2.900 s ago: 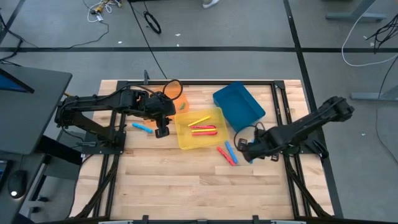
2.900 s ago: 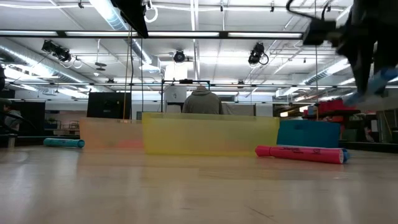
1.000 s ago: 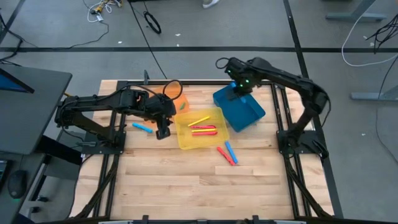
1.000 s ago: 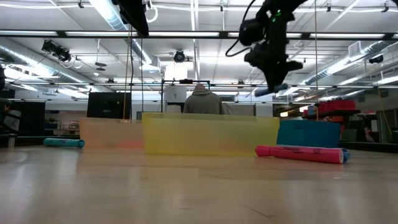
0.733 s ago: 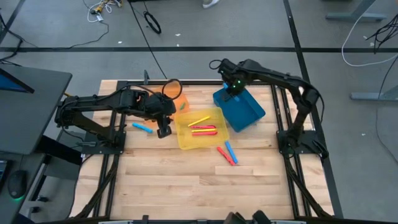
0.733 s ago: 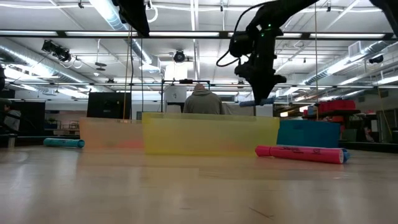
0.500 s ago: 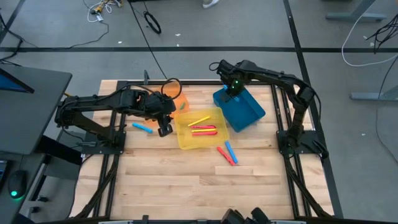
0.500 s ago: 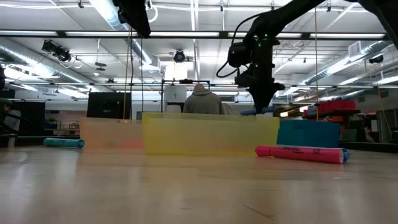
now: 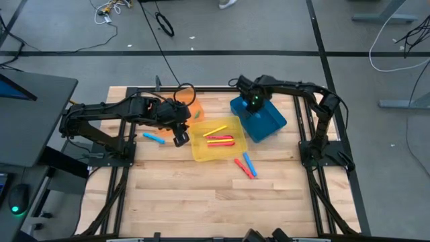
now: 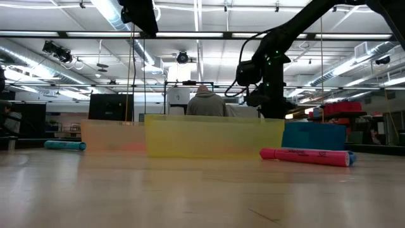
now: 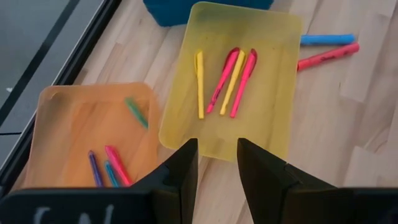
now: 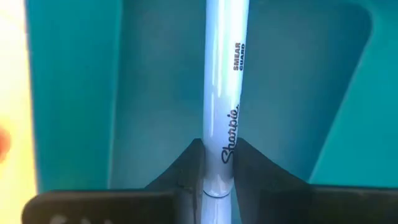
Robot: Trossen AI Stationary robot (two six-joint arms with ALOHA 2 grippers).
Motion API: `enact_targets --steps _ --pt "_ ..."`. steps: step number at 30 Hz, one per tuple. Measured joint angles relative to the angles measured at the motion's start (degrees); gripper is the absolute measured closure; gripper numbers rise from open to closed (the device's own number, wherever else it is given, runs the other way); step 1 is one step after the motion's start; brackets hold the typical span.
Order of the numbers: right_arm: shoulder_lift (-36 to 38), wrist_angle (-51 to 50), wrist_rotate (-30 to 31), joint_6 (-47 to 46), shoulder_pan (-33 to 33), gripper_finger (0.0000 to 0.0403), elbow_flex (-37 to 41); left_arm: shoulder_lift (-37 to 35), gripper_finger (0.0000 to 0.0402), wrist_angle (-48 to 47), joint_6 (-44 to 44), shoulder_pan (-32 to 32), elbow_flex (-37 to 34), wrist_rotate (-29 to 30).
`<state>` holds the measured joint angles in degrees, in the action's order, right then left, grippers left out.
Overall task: Pick & Place Markers
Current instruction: Put the bottom right blue large highlighter into the blue bin, then put the bottom blue large highlighter into the blue bin
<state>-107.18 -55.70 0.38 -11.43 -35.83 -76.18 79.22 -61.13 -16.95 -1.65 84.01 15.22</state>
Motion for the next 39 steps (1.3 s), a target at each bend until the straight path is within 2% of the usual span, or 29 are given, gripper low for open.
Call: enact_targets --steps 14,28,33,39 --pt "0.0 1.38 0.0 0.09 0.02 0.0334 4.5 0.0 0.0285 0.08 0.11 0.0 0.0 0.0" --pt "0.33 -3.93 0.63 -1.37 0.04 0.0216 1.88 0.02 0.0285 0.03 0.2 0.02 0.0 -1.51" --pt "3.38 -6.74 0.66 -1.15 0.04 0.0203 1.85 0.01 0.0285 0.03 0.57 0.0 0.0 -1.53" --pt "12.05 -12.05 -0.38 -4.56 0.64 0.0202 1.79 0.01 0.0285 0.03 0.63 0.02 0.0 -1.53"
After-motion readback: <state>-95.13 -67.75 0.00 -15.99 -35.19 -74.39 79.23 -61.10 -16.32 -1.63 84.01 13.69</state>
